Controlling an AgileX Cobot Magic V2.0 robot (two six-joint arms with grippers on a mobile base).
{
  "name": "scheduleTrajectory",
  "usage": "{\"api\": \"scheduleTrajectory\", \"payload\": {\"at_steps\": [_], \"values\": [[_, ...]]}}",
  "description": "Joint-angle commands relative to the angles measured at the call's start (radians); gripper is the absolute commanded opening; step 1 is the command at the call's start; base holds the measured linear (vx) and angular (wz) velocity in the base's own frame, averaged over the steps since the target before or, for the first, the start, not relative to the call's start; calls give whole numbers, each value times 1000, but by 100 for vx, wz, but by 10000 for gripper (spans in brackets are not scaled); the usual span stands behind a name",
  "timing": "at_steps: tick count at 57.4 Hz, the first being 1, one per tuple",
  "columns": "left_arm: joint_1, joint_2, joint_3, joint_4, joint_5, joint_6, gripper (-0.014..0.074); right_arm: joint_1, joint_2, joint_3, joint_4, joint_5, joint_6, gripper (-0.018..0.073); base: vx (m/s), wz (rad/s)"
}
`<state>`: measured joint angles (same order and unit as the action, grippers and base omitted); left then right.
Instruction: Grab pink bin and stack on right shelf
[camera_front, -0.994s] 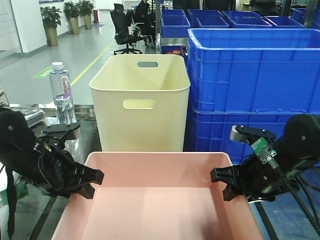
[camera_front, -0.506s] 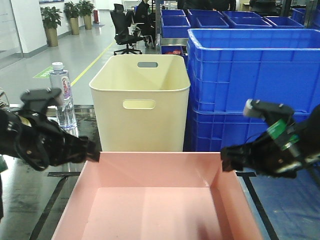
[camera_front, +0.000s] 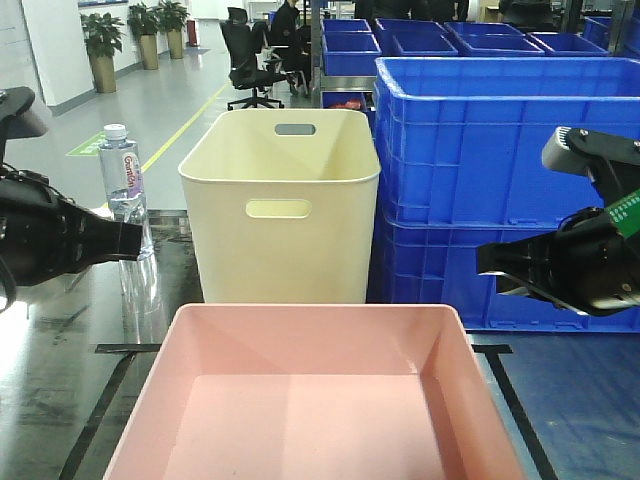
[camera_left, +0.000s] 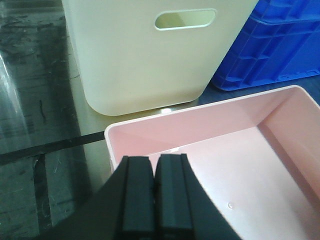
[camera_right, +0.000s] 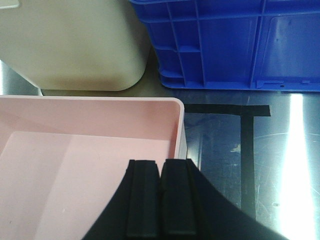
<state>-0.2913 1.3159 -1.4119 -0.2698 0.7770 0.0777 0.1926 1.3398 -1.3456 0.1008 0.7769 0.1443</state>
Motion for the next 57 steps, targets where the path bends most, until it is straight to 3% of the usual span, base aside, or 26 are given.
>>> {"api": "scheduleTrajectory", "payload": {"at_steps": [1,7,20,27,43,51,57], "values": [[1,-28,-29,-15,-60,1,33,-5,-32,-30,-5,-75,-6,-14,0,0],[1,-28,-29,-15,-59,1,-10,-5,-32,-30,-5,-75,-6,-14,0,0],[1,-28,-28,-14,-57,1,-9,-5,-32,-30,-5,-75,-6,-14,0,0],[1,-66,8,26,-76,-7,-8,-5,-32,-30,-5,-75,-6,-14,0,0],[19,-438,567,98,-626,-10,-5,-5,-32,-30,-5,-73,-6,-13,0,0],[113,-642,829,116,-681,-10,-3,-5,-32,-30,-5,-73,-6,-13,0,0],[172,-784,990,200,-671,-10,-1,-5,-32,-30,-5,-73,-6,-13,0,0]]}}
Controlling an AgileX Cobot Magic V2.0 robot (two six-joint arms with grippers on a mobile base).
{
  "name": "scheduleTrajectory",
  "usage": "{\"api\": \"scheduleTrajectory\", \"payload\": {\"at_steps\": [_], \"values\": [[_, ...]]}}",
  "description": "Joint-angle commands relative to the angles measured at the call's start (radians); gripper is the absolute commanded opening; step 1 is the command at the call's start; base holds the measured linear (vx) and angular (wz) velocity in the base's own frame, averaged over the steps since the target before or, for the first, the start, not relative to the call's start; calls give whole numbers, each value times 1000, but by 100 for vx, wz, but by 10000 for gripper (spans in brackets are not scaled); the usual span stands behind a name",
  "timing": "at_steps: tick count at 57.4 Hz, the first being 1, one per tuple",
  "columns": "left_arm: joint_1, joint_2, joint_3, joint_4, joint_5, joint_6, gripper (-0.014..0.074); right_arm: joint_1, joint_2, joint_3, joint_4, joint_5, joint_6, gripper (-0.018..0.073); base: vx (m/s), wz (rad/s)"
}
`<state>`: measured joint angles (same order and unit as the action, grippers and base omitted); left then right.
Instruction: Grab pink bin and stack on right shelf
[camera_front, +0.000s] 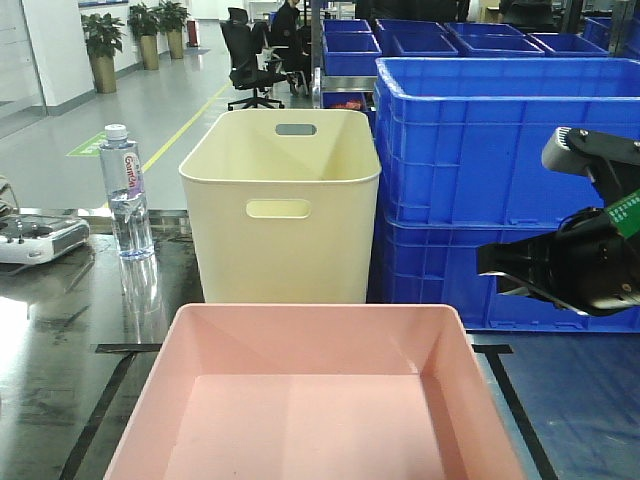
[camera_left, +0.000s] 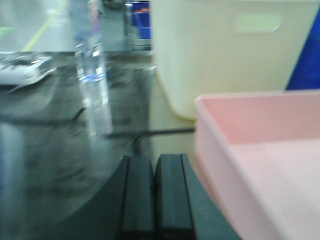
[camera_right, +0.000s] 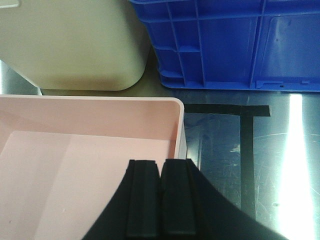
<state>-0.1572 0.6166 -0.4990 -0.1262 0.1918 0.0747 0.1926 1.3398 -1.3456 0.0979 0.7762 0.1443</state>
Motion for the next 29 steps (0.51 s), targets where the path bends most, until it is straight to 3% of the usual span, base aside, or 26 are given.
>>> {"api": "scheduleTrajectory", "payload": {"at_steps": [1,12,22,29], "values": [[44,-112,108,74,-86,-7,-1,-5,-32,-30,-2,-72,-6,-13,0,0],[108,-390,362,97,-90,-8,-1,-5,-32,-30,-2,-72,-6,-13,0,0],[116,-650,511,95,-88,-8,-1,-5,-32,-30,-2,-72,-6,-13,0,0],[116,-629,542,95,-112,-8,-1,-5,-31,-30,-2,-66,-6,-13,0,0]]}}
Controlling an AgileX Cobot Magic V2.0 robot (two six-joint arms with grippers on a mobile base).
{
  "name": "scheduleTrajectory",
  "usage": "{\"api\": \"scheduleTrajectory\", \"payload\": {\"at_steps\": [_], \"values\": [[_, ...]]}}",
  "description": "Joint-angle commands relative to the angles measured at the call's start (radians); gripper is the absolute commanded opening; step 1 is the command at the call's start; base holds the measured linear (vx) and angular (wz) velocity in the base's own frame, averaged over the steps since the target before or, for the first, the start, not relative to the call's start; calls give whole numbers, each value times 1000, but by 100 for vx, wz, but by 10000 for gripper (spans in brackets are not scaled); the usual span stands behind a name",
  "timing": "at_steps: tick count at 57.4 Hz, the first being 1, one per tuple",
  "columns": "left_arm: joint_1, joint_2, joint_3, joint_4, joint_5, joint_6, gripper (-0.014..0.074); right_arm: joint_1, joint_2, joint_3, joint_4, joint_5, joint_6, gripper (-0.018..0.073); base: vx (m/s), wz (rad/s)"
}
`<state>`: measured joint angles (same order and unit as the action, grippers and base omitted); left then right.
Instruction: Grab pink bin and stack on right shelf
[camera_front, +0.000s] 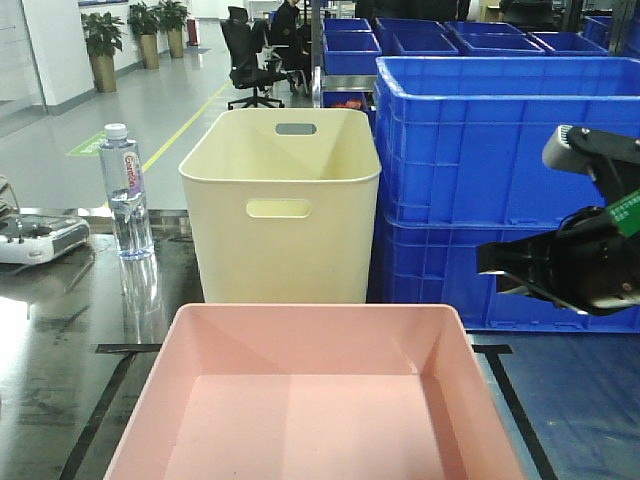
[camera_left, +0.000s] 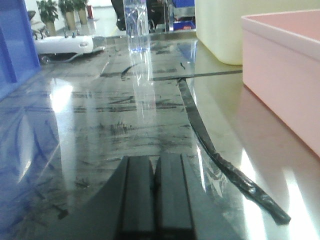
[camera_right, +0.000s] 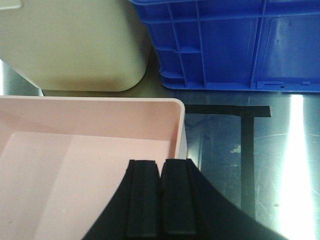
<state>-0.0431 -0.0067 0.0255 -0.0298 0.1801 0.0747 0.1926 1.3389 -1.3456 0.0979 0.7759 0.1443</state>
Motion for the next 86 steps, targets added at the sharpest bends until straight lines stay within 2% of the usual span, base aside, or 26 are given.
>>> {"api": "scheduleTrajectory", "payload": {"at_steps": [1,43,52,59,64,71,86], "values": [[2,-6,16,-2,-100,-8,-1,-5,-30,-30,-2,-69,-6,-13,0,0],[2,-7,14,-2,-112,-7,-1,-5,-28,-30,-2,-50,-6,-13,0,0],[2,-7,14,-2,-112,-7,-1,-14,-71,-8,-73,-61,-6,-13,0,0],[2,-7,14,-2,-112,-7,-1,-17,-219,137,-126,-191,-7,-11,0,0],[2,-7,14,-2,-112,-7,-1,-49,-351,301,-154,-321,-8,-11,0,0],[2,-7,14,-2,-112,-7,-1,-105,-562,530,-152,-433,-23,-11,0,0],[1,-7,14,-2,-112,-7,-1,-151,-996,966,-149,-475,-195,-11,0,0]]}}
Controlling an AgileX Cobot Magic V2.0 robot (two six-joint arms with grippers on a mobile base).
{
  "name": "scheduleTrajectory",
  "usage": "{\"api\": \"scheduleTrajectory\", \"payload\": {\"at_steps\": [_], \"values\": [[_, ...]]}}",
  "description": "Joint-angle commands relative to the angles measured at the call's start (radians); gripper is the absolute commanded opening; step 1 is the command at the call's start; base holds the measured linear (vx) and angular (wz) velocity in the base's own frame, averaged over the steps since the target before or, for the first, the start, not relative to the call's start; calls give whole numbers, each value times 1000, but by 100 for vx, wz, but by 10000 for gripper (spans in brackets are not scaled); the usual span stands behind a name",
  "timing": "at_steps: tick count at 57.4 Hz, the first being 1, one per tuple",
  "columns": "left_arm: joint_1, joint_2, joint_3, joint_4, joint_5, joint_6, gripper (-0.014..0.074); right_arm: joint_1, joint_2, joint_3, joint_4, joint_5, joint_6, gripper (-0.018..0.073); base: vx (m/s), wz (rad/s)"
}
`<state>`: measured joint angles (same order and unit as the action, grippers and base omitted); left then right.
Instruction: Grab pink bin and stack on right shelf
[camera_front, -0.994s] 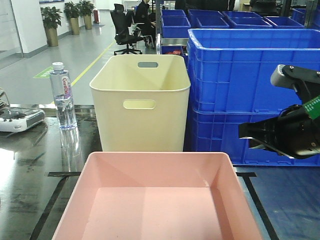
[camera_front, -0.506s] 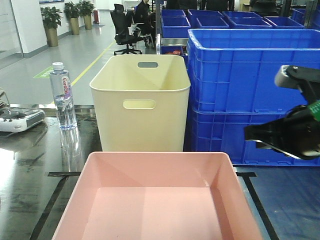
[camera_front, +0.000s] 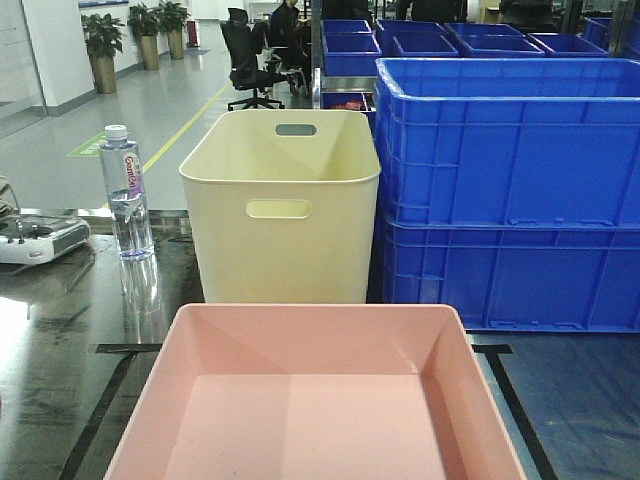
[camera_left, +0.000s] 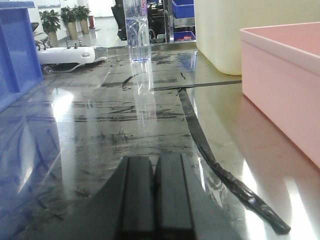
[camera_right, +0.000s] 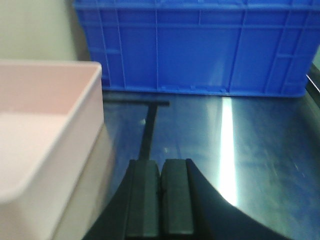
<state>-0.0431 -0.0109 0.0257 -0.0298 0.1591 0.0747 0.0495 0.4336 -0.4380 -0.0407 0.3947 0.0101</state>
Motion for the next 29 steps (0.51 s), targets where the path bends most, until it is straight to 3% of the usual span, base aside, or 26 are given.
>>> {"api": "scheduleTrajectory", "payload": {"at_steps": [1,18,26,29], "values": [[1,-3,14,-2,-91,-7,-1,-8,-121,85,-10,-94,-67,-11,0,0],[1,-3,14,-2,-91,-7,-1,-8,-457,368,-38,-112,-62,-11,0,0],[1,-5,14,-2,-91,-7,-1,-10,-459,476,-56,-282,-10,-11,0,0],[1,-6,14,-2,-90,-7,-1,-10,-459,469,-58,-269,13,-11,0,0]]}}
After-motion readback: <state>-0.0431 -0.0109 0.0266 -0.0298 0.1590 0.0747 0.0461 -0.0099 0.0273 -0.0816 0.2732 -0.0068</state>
